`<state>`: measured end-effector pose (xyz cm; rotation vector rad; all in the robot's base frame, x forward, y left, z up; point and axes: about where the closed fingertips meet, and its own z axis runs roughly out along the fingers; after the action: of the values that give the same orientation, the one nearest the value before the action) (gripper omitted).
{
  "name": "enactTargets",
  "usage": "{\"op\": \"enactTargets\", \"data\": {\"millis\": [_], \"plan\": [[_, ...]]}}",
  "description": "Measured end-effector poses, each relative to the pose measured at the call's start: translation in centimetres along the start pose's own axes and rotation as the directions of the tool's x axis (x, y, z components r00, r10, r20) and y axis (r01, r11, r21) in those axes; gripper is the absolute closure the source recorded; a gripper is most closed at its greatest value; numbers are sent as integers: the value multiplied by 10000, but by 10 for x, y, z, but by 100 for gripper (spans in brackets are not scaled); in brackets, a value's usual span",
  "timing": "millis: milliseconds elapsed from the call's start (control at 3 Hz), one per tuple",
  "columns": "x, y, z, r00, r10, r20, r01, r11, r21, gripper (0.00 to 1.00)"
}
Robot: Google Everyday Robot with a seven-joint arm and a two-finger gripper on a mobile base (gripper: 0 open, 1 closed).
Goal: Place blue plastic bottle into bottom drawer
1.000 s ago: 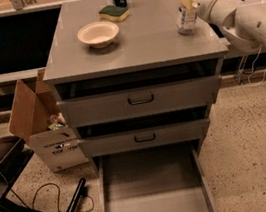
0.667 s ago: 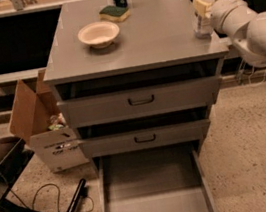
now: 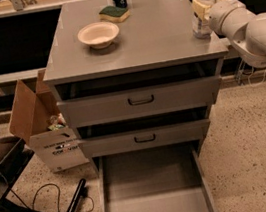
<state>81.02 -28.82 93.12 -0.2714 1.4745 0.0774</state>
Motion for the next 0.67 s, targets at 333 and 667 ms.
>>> {"op": "enactTargets", "data": {"millis": [333,667], "plan": [[-4,0,0,10000,0,0,0,10000,0,100],[-59,1,17,9988,-182,463,196,9994,-301,100]]}}
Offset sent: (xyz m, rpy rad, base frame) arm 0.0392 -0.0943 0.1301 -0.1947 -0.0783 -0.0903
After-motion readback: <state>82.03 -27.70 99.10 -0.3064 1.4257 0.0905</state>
